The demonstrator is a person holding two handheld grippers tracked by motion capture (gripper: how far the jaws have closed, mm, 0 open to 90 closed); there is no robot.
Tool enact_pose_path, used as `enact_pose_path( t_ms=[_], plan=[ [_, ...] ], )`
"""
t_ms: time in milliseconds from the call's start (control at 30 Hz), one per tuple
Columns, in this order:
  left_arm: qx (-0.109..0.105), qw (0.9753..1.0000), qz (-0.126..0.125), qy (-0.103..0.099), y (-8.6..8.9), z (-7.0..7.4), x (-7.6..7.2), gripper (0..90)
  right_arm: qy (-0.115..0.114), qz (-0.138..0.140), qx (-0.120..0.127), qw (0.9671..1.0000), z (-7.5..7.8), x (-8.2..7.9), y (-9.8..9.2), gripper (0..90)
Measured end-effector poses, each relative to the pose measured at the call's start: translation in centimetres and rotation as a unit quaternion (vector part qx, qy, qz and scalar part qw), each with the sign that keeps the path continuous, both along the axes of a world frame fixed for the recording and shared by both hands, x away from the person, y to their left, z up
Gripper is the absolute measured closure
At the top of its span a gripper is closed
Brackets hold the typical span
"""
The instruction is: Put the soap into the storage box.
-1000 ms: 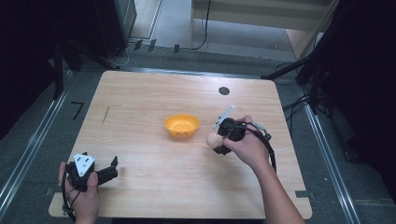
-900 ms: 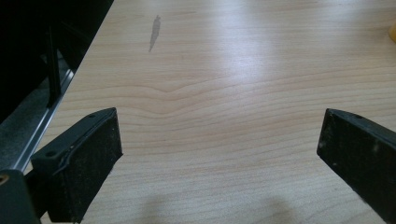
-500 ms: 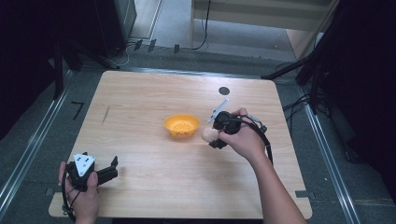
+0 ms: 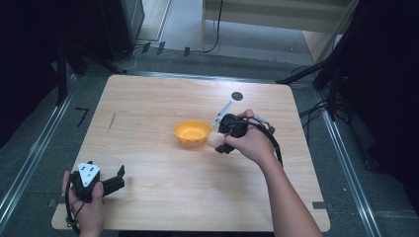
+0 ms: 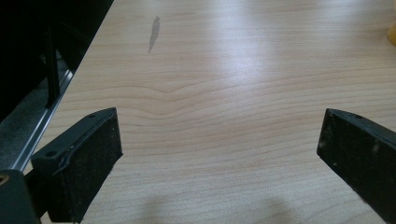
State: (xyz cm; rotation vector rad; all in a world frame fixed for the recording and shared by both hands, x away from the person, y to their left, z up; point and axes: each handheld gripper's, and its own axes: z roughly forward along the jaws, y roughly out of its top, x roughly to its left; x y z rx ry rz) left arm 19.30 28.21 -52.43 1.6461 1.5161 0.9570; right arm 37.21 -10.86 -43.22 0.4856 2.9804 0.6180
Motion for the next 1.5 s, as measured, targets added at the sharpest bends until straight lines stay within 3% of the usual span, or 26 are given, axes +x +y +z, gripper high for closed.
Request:
enact_pose_path(
  t_ms=[267, 467, 633, 967, 1100, 1500],
  plan=[
    [0.001, 1.0, 0.0, 0.001, 0.0, 0.0, 0.0, 0.2, -0.002, 0.02, -0.001, 0.9998, 0.1, 0.4, 0.9, 33.7],
    [-0.002, 1.0, -0.001, 0.0, 0.0, 0.0, 0.0, 0.2, 0.004, 0.025, 0.016, 0.9996, -0.1, 1.0, 1.2, 33.7],
    [-0.004, 1.0, 0.0, 0.0, 0.0, 0.0, 0.0, 0.2, 0.002, 0.036, 0.001, 0.9994, 0.3, 1.1, 1.6, 33.7],
    [-0.007, 1.0, 0.0, -0.002, 0.1, 0.0, 0.0, 0.2, 0.0, 0.053, -0.003, 0.9986, 0.8, 2.0, 3.1, 33.7],
    [-0.009, 1.0, 0.0, -0.003, 0.1, 0.0, -0.1, 0.2, 0.006, 0.064, 0.021, 0.9977, 0.5, 2.6, 3.7, 33.7],
    [-0.01, 0.9999, 0.0, -0.003, 0.1, 0.0, 0.0, 0.2, 0.001, 0.09, 0.004, 0.9959, 0.5, 3.4, 6.4, 33.7]
  ],
)
